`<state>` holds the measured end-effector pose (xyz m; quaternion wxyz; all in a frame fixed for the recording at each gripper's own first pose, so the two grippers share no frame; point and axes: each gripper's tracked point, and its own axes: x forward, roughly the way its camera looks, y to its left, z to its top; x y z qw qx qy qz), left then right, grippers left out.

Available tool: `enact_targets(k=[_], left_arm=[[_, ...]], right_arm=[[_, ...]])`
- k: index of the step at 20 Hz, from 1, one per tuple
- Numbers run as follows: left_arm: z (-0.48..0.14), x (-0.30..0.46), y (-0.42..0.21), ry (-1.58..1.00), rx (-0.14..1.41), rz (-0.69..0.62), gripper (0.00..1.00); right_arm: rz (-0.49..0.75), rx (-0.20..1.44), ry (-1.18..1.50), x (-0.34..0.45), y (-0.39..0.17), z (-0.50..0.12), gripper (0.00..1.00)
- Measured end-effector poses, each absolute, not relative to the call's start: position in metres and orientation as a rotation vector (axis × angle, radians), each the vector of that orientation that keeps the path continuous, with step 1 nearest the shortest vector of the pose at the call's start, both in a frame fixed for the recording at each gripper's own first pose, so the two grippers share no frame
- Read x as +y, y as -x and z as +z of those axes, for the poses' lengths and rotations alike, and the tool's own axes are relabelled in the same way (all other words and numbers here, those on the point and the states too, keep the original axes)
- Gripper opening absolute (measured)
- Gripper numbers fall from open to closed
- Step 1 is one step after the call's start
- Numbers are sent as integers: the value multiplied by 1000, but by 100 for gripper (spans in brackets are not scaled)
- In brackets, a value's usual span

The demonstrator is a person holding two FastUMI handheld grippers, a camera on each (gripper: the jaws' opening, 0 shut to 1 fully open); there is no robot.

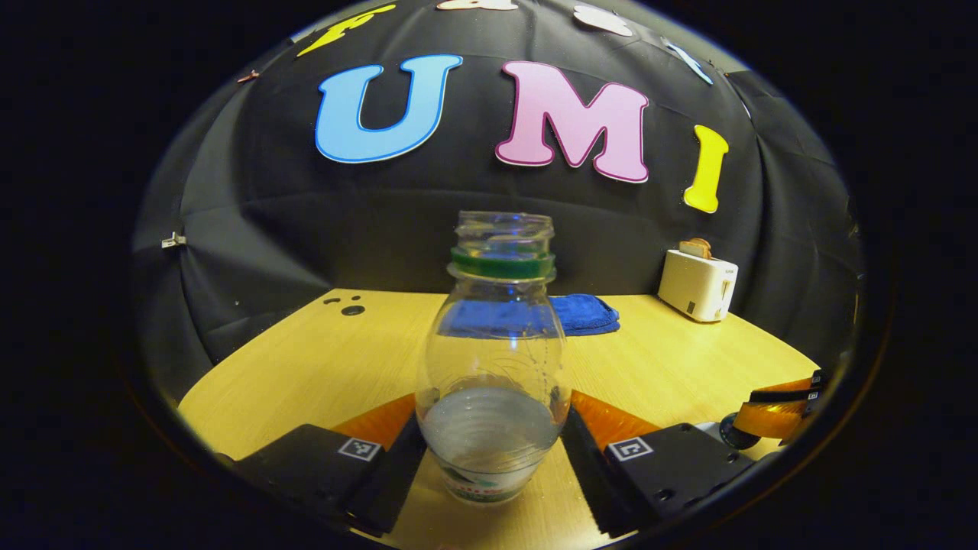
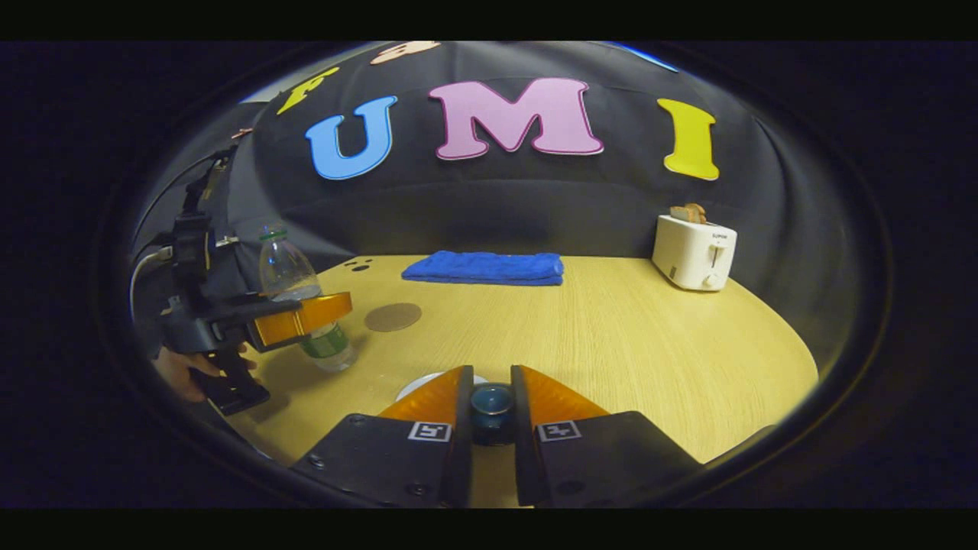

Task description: Open the teacup lid with one hand, grasp the water bottle and pour water into the teacup with the other hand; after pouring, place the water bottle on the coaster and then close the teacup lid.

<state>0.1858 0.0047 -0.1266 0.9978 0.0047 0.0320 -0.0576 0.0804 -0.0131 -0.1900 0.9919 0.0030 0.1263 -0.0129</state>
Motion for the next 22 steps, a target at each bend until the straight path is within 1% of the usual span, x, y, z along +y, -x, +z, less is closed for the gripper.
enact_targets(k=[2, 5, 6, 8, 13, 15, 18, 22], left_arm=[[-128, 7, -189, -32, 68, -104, 81], [-127, 2, -191, -94, 74, -107, 78], [-124, 3, -191, -126, 68, -104, 75], [-116, 7, -191, -217, 51, -90, 73], [-98, 12, -188, -558, 28, -85, 72], [-95, 3, -180, -680, 29, -125, 72], [-106, -15, -171, -865, 51, -197, 72], [-127, -35, -167, -1132, 32, -275, 72]], right_arm=[[-28, 261, -5, -16, -78, -191, 26], [-33, 267, -2, -22, -75, -191, 26], [-36, 267, -2, -24, -76, -191, 26], [-45, 265, 0, -30, -74, -189, 26], [-72, 260, 7, -47, -68, -184, 26], [-87, 260, 11, -56, -65, -186, 26], [-118, 274, -6, -72, -56, -190, 26], [-153, 280, -13, -88, -46, -193, 26]])
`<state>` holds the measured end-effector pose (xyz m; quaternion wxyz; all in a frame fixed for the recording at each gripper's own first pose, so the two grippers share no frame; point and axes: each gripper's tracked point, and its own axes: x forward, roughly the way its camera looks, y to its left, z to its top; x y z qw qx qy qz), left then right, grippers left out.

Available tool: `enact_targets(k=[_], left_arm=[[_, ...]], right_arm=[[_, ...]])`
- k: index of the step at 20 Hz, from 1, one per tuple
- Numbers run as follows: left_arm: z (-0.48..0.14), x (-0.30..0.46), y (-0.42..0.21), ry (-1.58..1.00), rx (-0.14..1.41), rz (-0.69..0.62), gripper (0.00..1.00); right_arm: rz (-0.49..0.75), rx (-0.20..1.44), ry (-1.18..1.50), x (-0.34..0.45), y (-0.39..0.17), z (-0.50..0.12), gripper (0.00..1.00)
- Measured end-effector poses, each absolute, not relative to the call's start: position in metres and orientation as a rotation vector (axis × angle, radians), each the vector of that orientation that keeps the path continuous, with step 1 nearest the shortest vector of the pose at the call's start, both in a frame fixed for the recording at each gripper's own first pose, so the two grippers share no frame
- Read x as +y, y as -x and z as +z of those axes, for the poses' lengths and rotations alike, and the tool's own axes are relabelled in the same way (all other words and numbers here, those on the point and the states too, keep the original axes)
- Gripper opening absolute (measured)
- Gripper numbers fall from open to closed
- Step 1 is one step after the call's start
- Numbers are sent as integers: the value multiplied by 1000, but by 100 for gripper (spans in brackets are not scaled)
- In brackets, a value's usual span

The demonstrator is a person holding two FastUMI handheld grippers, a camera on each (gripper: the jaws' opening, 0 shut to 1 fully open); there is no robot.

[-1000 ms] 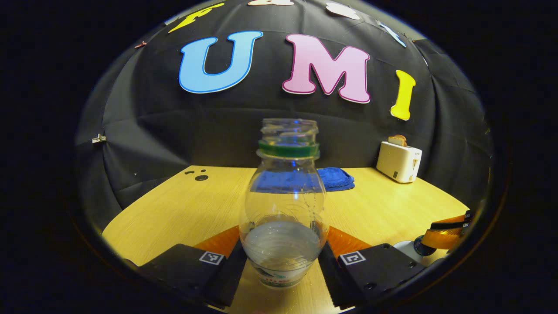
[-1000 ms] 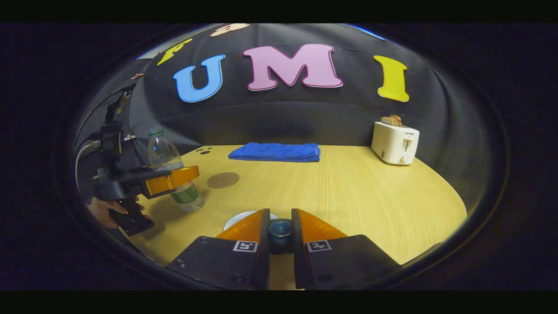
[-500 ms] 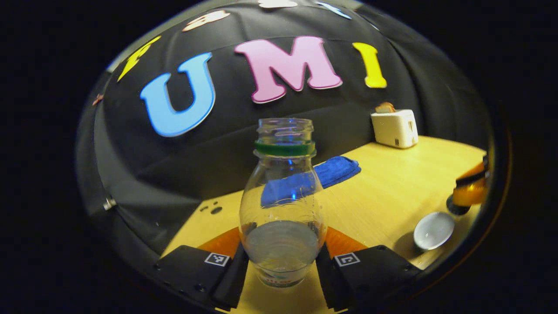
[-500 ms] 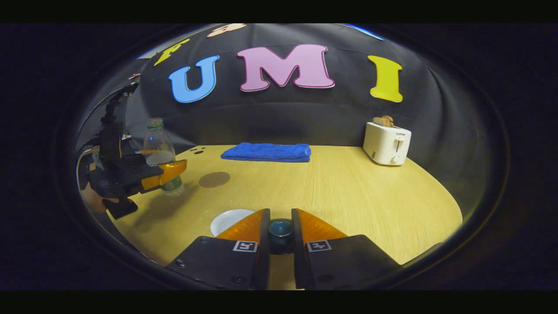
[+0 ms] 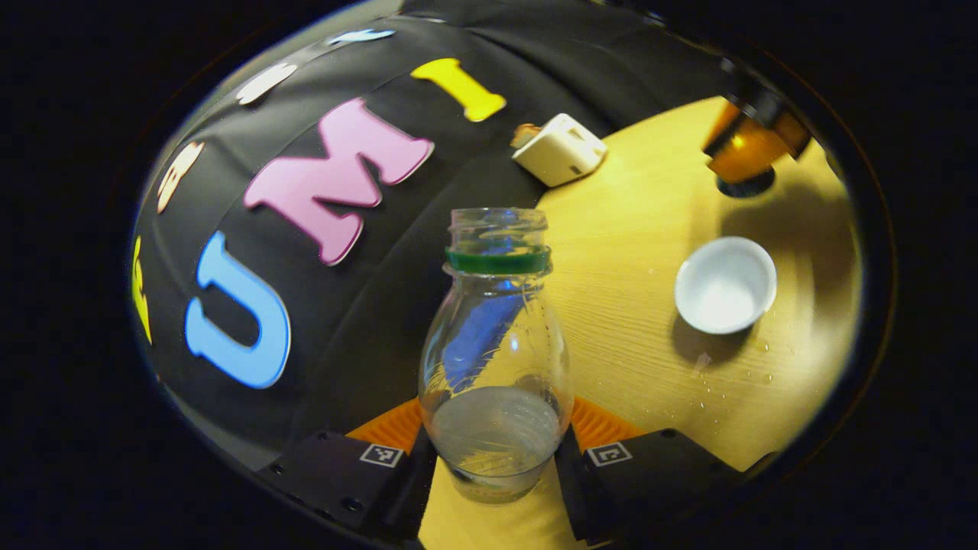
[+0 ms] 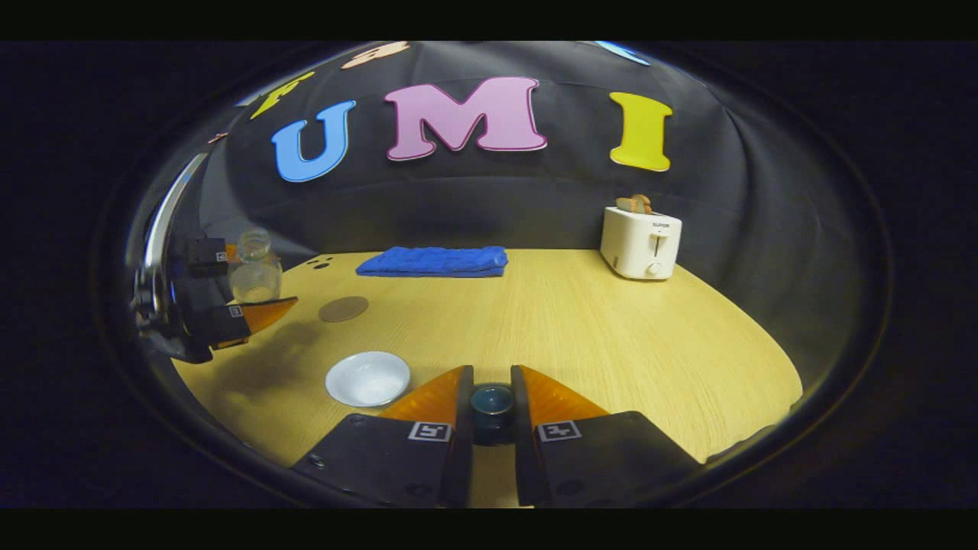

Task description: Open the teacup lid with one hand, grasp the water bottle and pour water into the teacup with the other hand; after pouring, place the water bottle on the coaster and then close the teacup lid.

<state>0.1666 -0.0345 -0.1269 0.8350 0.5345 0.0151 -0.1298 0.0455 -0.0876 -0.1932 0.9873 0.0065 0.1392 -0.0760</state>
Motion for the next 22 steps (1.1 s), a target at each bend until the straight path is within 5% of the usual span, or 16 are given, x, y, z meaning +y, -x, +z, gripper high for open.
enact_targets(k=[22], left_arm=[[-166, -60, -178, -1803, -26, -432, 72]], right_arm=[[-166, 314, 16, -103, -32, -211, 26]])
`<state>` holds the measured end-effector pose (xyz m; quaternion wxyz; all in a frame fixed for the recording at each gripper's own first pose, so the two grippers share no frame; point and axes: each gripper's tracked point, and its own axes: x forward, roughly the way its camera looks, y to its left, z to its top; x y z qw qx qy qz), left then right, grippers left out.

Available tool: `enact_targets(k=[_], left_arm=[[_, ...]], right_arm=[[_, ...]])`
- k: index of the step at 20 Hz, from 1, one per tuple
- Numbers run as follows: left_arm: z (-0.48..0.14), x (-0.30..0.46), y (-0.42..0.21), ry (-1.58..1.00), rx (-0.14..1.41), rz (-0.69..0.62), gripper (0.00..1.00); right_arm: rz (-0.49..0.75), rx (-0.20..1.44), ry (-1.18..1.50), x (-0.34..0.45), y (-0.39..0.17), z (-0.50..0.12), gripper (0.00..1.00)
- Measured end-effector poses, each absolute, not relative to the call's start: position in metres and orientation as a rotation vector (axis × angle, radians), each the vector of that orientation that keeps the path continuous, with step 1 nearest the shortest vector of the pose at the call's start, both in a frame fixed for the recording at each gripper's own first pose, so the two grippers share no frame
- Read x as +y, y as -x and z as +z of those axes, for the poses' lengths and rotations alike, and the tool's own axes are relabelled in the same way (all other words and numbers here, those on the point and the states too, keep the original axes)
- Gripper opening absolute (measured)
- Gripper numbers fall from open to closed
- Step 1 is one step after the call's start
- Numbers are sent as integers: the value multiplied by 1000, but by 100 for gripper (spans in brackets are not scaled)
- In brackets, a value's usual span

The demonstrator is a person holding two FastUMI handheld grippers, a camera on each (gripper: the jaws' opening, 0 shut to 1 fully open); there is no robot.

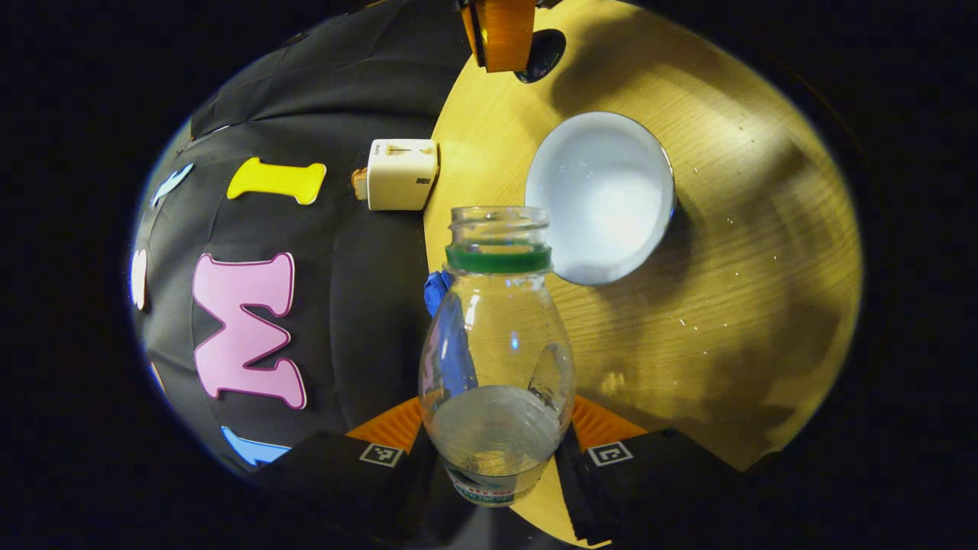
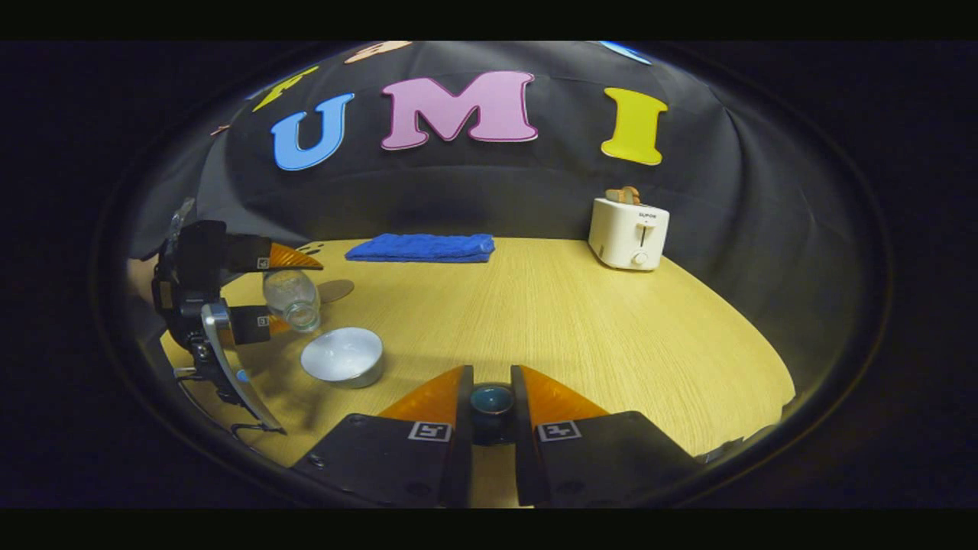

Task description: Open the teacup lid with one hand, grasp the water bottle and pour water into the teacup with the other hand; after pouring, place the water bottle on the coaster and then close the teacup lid.

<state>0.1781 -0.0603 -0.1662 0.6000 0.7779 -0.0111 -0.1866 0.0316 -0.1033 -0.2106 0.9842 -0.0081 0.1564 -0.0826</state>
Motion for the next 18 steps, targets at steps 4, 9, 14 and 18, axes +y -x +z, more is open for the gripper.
enact_targets(k=[4, 9, 14, 18], left_arm=[[-158, -63, -178, -1882, -47, -440, 72], [-154, -65, -179, -1953, -65, -460, 72], [-153, -69, -181, -2016, -69, -471, 72], [-154, -69, -182, -2056, -72, -483, 73]], right_arm=[[-165, 318, 0, -101, -29, -213, 26], [-162, 308, -8, -99, -27, -210, 26], [-164, 307, -21, -102, -21, -212, 26], [-166, 311, -31, -103, -16, -214, 26]])
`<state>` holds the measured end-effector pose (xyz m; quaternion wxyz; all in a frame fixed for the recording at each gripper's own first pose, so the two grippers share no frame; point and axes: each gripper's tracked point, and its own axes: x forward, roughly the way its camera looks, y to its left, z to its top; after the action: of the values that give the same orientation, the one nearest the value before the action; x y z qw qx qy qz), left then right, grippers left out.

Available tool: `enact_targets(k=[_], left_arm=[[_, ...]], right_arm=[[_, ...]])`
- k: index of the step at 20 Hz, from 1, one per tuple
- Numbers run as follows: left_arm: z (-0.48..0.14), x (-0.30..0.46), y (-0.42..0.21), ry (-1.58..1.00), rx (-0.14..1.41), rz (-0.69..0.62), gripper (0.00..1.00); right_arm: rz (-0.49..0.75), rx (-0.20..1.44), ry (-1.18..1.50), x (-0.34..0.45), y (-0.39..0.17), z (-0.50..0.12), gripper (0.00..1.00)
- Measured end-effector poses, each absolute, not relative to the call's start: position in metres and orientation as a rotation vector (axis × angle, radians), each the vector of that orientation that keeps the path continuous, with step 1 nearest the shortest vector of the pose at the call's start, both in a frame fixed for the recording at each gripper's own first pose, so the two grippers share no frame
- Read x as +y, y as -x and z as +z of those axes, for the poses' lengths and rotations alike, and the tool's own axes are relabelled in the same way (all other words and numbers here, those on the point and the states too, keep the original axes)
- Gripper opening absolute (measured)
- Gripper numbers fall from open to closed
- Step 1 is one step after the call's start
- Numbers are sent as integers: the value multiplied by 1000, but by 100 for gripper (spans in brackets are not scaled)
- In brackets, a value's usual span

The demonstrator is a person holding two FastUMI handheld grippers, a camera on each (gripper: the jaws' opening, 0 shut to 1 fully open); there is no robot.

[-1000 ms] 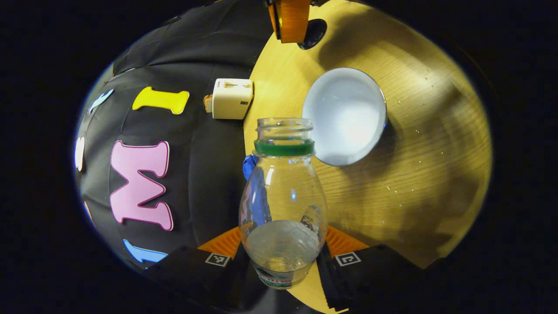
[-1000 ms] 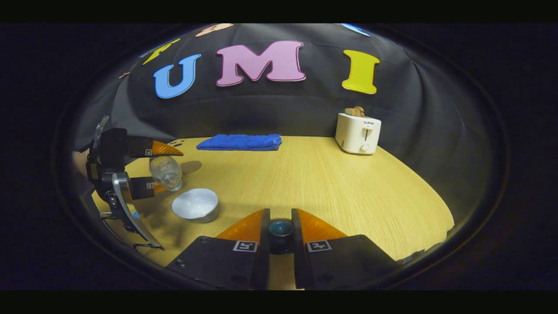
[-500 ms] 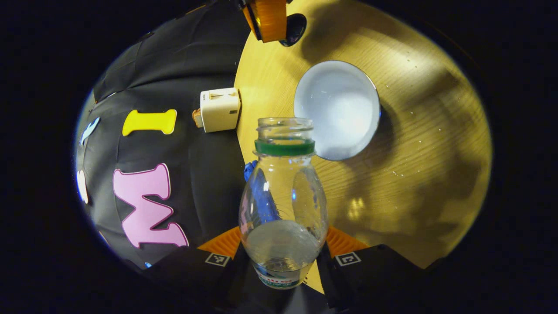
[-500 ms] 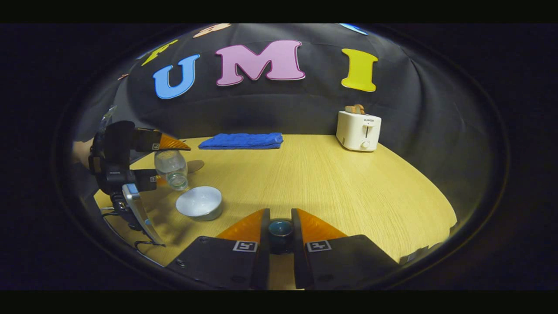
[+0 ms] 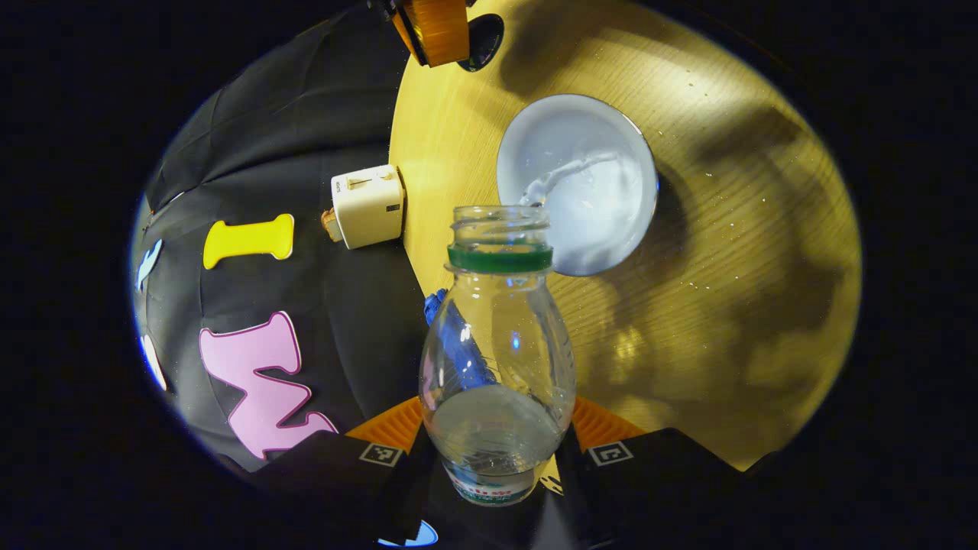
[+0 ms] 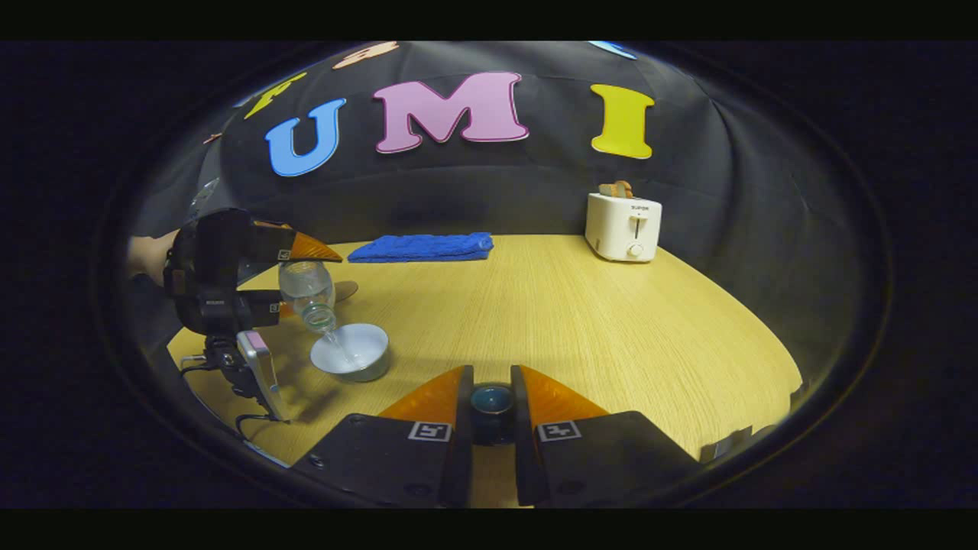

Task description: Open the teacup lid with one hand, grasp the water bottle and pour water into the teacup with the other hand; after pouring, place the water bottle on the coaster and then close the teacup lid.

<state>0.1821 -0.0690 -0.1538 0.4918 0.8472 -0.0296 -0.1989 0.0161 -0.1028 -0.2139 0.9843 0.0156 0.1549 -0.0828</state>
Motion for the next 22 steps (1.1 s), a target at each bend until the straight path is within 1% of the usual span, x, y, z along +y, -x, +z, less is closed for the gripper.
enact_targets(k=[4, 5, 7, 8, 9, 10, 11, 12, 13, 14, 22], left_arm=[[-150, -70, -183, -2095, -86, -481, 72], [-149, -70, -184, -2104, -92, -482, 73], [-150, -71, -185, -2114, -90, -487, 73], [-152, -71, -185, -2112, -92, -492, 73], [-149, -73, -186, -2115, -99, -489, 73], [-148, -73, -186, -2121, -106, -485, 72], [-147, -74, -187, -2128, -111, -485, 73], [-147, -75, -188, -2139, -117, -483, 72], [-145, -74, -189, -2155, -120, -482, 73], [-142, -72, -191, -2172, -118, -480, 73], [-130, -80, -192, -2245, -153, -489, 73]], right_arm=[[-163, 317, -37, -103, -12, -216, 26], [-160, 318, -41, -102, -12, -216, 21], [-157, 318, -41, -101, -10, -215, 20], [-157, 320, -40, -101, -10, -215, 31], [-158, 321, -38, -102, -9, -216, 26], [-161, 327, -37, -102, -9, -217, 31], [-167, 334, -40, -104, -8, -218, 31], [-171, 337, -48, -105, -8, -218, 21], [-175, 338, -57, -105, -7, -217, 31], [-178, 344, -65, -105, -8, -218, 26], [-151, 350, -51, -98, -3, -200, 26]])
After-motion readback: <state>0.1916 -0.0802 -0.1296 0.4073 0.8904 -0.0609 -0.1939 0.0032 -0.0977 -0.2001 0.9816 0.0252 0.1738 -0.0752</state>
